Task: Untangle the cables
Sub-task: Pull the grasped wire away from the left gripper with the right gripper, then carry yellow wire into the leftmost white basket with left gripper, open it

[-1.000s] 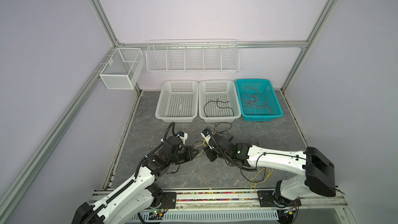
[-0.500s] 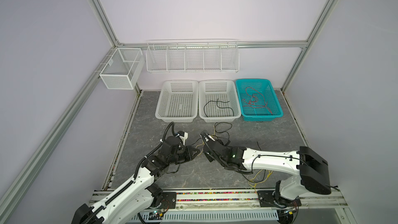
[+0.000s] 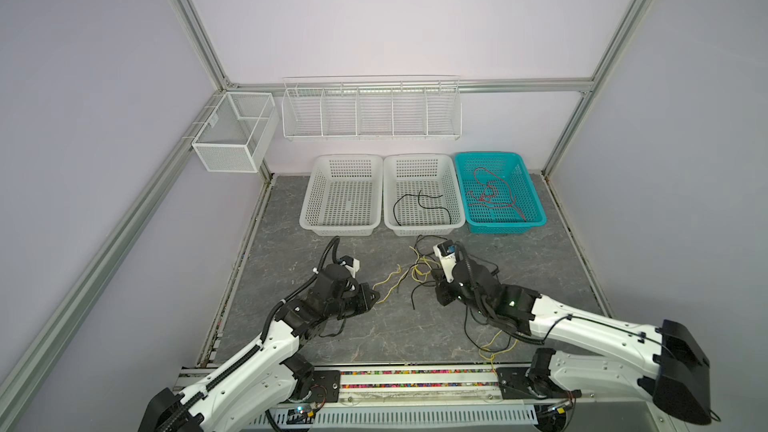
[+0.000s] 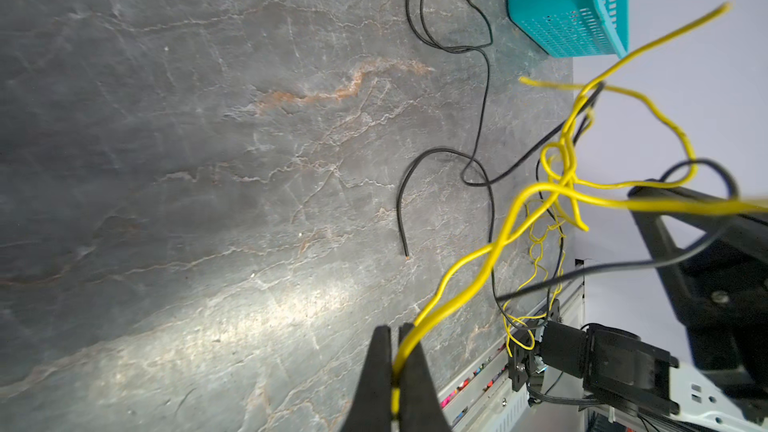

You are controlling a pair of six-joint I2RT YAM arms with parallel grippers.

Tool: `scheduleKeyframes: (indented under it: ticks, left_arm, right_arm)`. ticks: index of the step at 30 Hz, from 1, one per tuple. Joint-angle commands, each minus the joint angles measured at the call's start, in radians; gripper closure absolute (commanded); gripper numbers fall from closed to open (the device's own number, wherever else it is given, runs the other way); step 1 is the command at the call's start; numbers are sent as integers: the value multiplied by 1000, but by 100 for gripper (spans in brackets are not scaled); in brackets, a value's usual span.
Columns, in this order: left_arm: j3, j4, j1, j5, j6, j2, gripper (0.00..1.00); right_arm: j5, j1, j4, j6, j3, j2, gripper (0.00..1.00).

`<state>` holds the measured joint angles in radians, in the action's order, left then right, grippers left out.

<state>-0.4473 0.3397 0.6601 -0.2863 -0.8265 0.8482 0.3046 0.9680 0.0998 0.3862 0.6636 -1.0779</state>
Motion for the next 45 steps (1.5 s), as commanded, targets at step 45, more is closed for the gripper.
scheduleKeyframes:
  ticks: [45]
  left_arm:
    - [-317, 279, -87, 217, 153, -44, 100]
  right_arm:
    - [-597, -790, 401, 71, -23, 340, 94]
